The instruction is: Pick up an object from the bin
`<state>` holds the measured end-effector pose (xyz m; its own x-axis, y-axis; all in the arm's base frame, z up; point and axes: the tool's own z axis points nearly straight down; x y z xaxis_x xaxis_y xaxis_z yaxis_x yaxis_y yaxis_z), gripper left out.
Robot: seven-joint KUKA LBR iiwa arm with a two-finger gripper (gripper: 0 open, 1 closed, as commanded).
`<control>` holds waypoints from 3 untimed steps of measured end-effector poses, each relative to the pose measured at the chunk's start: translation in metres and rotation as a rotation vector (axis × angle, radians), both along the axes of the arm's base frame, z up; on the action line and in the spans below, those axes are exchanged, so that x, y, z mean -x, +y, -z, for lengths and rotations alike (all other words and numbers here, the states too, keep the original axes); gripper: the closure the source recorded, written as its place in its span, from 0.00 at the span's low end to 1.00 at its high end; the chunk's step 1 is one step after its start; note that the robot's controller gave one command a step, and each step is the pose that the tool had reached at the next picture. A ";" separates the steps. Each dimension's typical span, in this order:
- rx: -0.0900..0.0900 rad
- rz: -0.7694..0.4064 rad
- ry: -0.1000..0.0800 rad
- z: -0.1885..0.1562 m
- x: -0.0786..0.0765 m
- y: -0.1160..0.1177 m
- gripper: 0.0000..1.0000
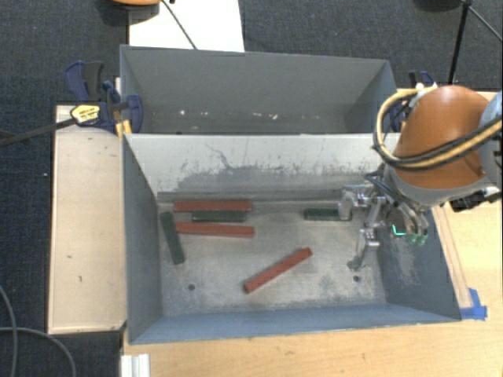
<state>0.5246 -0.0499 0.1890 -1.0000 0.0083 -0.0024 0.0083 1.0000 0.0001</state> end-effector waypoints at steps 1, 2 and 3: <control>0.002 -0.070 -0.006 0.027 -0.008 0.020 0.00; -0.001 -0.012 -0.002 0.076 -0.004 0.042 0.00; -0.001 -0.091 0.003 0.118 -0.004 0.070 1.00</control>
Offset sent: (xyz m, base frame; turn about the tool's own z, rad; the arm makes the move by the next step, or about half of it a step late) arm -0.0007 0.0584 -0.1175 0.1584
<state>0.5289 0.0205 0.0715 -0.9965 -0.0830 0.0001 -0.0830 0.9965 0.0007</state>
